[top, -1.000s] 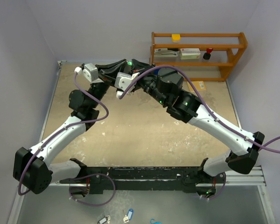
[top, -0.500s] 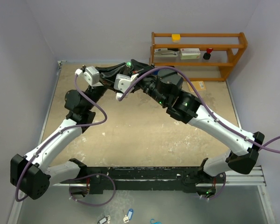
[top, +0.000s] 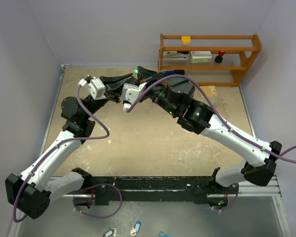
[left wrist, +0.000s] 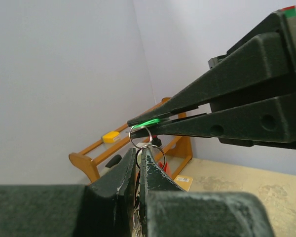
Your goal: Remove the keys from the keyring
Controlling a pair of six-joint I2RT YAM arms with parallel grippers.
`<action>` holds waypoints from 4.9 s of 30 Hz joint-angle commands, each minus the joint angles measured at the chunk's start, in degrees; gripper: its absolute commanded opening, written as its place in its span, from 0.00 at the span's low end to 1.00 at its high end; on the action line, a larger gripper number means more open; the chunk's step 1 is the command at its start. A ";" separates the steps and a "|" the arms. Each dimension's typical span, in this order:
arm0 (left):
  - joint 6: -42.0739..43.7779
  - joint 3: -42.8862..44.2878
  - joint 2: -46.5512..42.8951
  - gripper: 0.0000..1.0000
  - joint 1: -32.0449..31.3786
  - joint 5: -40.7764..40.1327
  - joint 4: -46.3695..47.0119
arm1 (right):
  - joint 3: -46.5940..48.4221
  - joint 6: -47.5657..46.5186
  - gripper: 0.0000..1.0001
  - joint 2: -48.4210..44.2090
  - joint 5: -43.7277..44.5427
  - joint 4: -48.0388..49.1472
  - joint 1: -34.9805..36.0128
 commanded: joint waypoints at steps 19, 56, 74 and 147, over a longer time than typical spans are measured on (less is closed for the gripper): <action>1.23 2.99 -2.57 0.30 -0.36 6.89 -7.02 | -4.67 4.29 0.00 -6.39 -1.54 14.88 -3.92; -15.35 4.04 6.87 0.44 -0.29 -6.56 25.84 | -9.72 6.83 0.00 -11.72 -6.20 16.06 -3.92; -22.78 6.60 12.76 0.38 -0.28 0.76 29.43 | -9.77 7.11 0.00 -11.44 -6.73 17.07 -3.91; -17.43 4.55 -2.73 0.35 -0.32 -6.08 -6.40 | -5.50 6.19 0.00 -3.96 -1.30 16.79 -3.26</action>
